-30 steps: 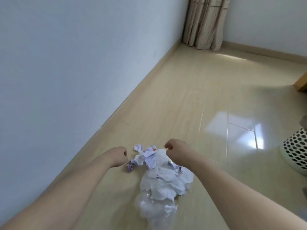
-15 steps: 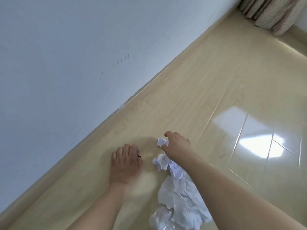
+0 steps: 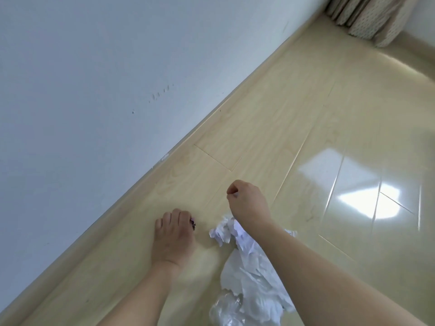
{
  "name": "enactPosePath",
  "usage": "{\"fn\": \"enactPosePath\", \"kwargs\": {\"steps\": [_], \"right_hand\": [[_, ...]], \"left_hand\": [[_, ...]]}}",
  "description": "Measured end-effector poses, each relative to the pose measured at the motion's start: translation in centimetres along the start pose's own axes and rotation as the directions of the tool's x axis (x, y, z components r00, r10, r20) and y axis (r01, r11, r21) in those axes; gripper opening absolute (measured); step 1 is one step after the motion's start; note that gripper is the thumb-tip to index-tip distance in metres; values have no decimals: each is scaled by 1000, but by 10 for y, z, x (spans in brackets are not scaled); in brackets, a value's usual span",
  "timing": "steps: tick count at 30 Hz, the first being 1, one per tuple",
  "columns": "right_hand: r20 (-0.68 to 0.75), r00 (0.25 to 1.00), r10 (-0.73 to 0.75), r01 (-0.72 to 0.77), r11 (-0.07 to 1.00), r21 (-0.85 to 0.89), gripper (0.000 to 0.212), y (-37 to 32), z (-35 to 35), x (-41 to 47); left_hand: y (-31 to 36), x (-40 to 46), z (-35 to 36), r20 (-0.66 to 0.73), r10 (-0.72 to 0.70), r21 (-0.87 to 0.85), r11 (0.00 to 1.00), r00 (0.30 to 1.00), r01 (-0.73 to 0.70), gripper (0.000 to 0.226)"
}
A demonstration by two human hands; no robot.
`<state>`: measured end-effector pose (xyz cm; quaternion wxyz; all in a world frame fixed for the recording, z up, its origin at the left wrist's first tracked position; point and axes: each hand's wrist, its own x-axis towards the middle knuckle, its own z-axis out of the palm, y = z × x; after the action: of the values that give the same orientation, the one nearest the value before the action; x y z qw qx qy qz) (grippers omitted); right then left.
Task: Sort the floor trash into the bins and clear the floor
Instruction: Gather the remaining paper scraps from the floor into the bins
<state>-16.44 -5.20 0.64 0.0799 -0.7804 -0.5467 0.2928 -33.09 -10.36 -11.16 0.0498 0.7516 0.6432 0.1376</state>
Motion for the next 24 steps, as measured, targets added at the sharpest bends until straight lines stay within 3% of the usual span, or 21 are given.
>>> {"fn": "enactPosePath", "kwargs": {"steps": [4, 7, 10, 18, 24], "right_hand": [[-108, 994, -2, 30, 966, 259, 16, 9, -56, -48], [-166, 981, 99, -16, 898, 440, 11, 41, -95, -88], [-210, 960, 186, -46, 843, 536, 14, 93, -139, -134], [-310, 844, 438, -158, 755, 636, 23, 281, -263, -255], [-375, 596, 710, -326, 641, 695, 22, 435, -308, -351]], "left_hand": [[9, -1, -16, 162, -94, -60, 993, 982, 105, 25], [35, 14, -38, 295, -145, -257, 940, 944, 224, 13], [105, 29, -85, 389, 70, -428, 897, 918, 113, 16], [361, 13, -185, 368, 448, -621, 771, 815, -144, 28], [563, -93, -185, 395, 625, -721, 665, 674, -193, 33]]}}
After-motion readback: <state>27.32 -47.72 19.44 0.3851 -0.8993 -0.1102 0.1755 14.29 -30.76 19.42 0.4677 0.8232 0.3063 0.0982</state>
